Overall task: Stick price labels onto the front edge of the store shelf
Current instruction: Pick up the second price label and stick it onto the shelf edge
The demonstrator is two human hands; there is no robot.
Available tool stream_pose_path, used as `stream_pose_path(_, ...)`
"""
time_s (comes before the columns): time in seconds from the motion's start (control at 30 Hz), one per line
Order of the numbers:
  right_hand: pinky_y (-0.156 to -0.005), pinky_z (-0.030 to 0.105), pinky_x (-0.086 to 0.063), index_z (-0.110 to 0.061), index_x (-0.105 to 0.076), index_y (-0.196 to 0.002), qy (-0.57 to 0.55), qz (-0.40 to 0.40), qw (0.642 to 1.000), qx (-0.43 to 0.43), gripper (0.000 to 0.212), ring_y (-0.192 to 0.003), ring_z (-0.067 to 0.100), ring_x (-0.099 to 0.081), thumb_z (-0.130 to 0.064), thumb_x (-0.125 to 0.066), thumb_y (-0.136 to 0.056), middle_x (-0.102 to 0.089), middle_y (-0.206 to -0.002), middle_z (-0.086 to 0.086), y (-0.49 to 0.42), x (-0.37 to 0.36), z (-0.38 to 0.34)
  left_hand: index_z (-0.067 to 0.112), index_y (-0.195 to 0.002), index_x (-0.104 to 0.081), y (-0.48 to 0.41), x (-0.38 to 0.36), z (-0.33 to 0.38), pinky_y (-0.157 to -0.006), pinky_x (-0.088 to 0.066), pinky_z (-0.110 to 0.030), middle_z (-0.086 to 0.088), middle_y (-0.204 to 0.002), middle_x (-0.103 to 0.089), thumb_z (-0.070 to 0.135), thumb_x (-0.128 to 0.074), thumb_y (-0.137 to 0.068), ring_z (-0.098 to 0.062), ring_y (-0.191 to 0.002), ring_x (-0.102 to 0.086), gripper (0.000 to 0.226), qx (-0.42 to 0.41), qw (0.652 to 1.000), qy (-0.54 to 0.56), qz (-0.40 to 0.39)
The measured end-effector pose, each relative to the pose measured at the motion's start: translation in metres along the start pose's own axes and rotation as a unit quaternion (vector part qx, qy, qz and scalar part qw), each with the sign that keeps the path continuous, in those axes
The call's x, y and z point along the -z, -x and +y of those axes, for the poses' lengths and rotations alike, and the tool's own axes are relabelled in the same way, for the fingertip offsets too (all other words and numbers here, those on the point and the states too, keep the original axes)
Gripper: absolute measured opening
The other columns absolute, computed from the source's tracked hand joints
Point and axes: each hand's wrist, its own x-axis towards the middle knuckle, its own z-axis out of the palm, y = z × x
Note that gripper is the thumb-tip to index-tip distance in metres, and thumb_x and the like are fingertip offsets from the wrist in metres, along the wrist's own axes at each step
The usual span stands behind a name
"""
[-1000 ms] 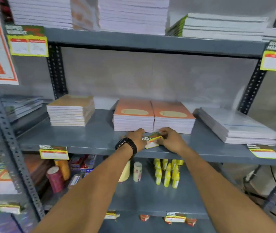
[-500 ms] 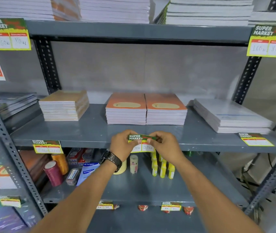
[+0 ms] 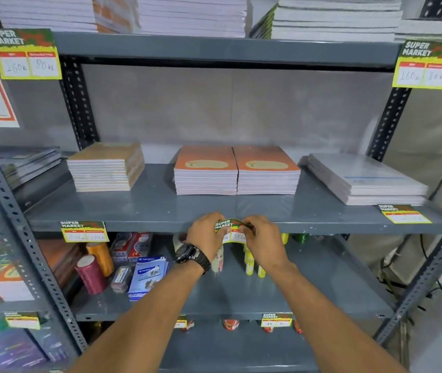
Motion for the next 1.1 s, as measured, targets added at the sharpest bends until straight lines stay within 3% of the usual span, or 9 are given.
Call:
stream_pose_path(0.2,-0.073,0.043,-0.052,-0.011,-0.065,-0.089,0.033,0.017,0.999,0.0,0.005,-0.079,0.024,-0.06,-0.012,-0.06,-0.088,-0.062,-0.089,0.005,-0.002,-0.004,0.0,0.024,-0.093,-0.058,-0.002,0.005,0.0,-0.061,-0.044,-0.032,0.001,-0.095,-0.063,0.039,-0.063,-0.086,-0.024,-0.086,-0.061,0.017,-0.037,0.996,-0.081,-0.003)
stream_pose_path(0.43,-0.076,0.04,-0.047,-0.017,-0.062,-0.092,0.147,0.054,0.987,0.022,0.011,-0.088,0.025,-0.054,-0.024,-0.066,-0.085,-0.061,-0.093,0.002,-0.005,-0.002,0.001,0.026,-0.099,-0.062,-0.013,0.024,-0.012,-0.077,-0.043,-0.037,0.002,-0.101,-0.062,0.042,-0.067,-0.082,-0.026,-0.096,-0.053,0.023,-0.053,0.987,-0.152,-0.023)
stream_pose_path(0.53,-0.075,0.038,-0.04,-0.017,-0.063,-0.099,0.201,0.097,0.971,0.089,0.024,-0.087,0.029,-0.054,-0.008,-0.067,-0.077,-0.062,-0.098,0.004,0.01,-0.014,-0.005,0.026,-0.097,-0.064,-0.016,0.027,-0.012,-0.077,-0.045,-0.036,0.001,-0.101,-0.064,0.038,-0.069,-0.081,-0.026,-0.097,-0.054,0.02,-0.053,0.987,-0.145,-0.037)
stream_pose_path(0.67,-0.086,0.034,-0.041,-0.009,-0.059,-0.112,0.174,0.035,0.95,0.255,0.033,-0.098,0.029,-0.056,-0.007,-0.054,-0.079,-0.063,-0.105,0.01,0.037,-0.041,-0.013,0.027,-0.1,-0.066,-0.019,0.031,-0.017,-0.078,-0.049,-0.037,0.002,-0.102,-0.065,0.033,-0.067,-0.084,-0.026,-0.101,-0.054,0.018,-0.067,0.985,-0.147,-0.053)
stream_pose_path(0.73,-0.108,0.041,-0.036,-0.005,-0.047,-0.133,0.196,-0.027,0.945,0.261,0.052,-0.127,0.029,-0.047,-0.01,-0.047,-0.082,-0.054,-0.135,0.014,0.04,-0.05,-0.009,0.029,-0.099,-0.066,-0.021,0.034,-0.021,-0.078,-0.05,-0.037,0.004,-0.101,-0.066,0.028,-0.064,-0.085,-0.025,-0.1,-0.056,0.014,-0.079,0.984,-0.147,-0.061)
stream_pose_path(0.8,-0.119,0.045,-0.019,-0.004,-0.024,-0.148,0.263,-0.071,0.931,0.244,0.066,-0.146,0.028,-0.022,-0.016,-0.037,-0.084,-0.029,-0.156,0.014,0.039,-0.054,-0.004,0.03,-0.097,-0.066,-0.024,0.036,-0.024,-0.076,-0.051,-0.037,0.004,-0.1,-0.066,0.023,-0.063,-0.085,-0.026,-0.098,-0.057,0.014,-0.09,0.982,-0.149,-0.069)
stream_pose_path(0.87,-0.12,0.048,-0.011,-0.005,-0.008,-0.152,0.328,-0.102,0.91,0.232,0.072,-0.149,0.028,-0.007,-0.019,-0.025,-0.083,-0.011,-0.161,0.014,0.036,-0.057,0.001,0.03,-0.096,-0.066,-0.025,0.038,-0.024,-0.076,-0.051,-0.037,0.005,-0.099,-0.065,0.024,-0.063,-0.085,-0.025,-0.099,-0.058,0.014,-0.094,0.981,-0.152,-0.076)
stream_pose_path(0.97,-0.12,0.051,-0.009,-0.006,0.0,-0.152,0.388,-0.103,0.885,0.235,0.072,-0.149,0.028,-0.002,-0.015,-0.017,-0.083,-0.002,-0.161,0.011,0.033,-0.056,0.014,0.029,-0.096,-0.064,-0.025,0.037,-0.024,-0.076,-0.051,-0.038,0.005,-0.1,-0.064,0.028,-0.064,-0.085,-0.025,-0.1,-0.056,0.011,-0.096,0.981,-0.151,-0.079)
stream_pose_path(1.1,-0.118,0.051,-0.007,-0.006,0.0,-0.152,0.428,-0.093,0.865,0.244,0.075,-0.149,0.028,-0.005,-0.011,-0.033,-0.085,0.0,-0.162,0.011,0.035,-0.044,0.041,0.027,-0.097,-0.062,-0.025,0.035,-0.025,-0.074,-0.05,-0.037,0.004,-0.101,-0.061,0.036,-0.065,-0.085,-0.023,-0.099,-0.052,0.016,-0.1,0.979,-0.155,-0.09)
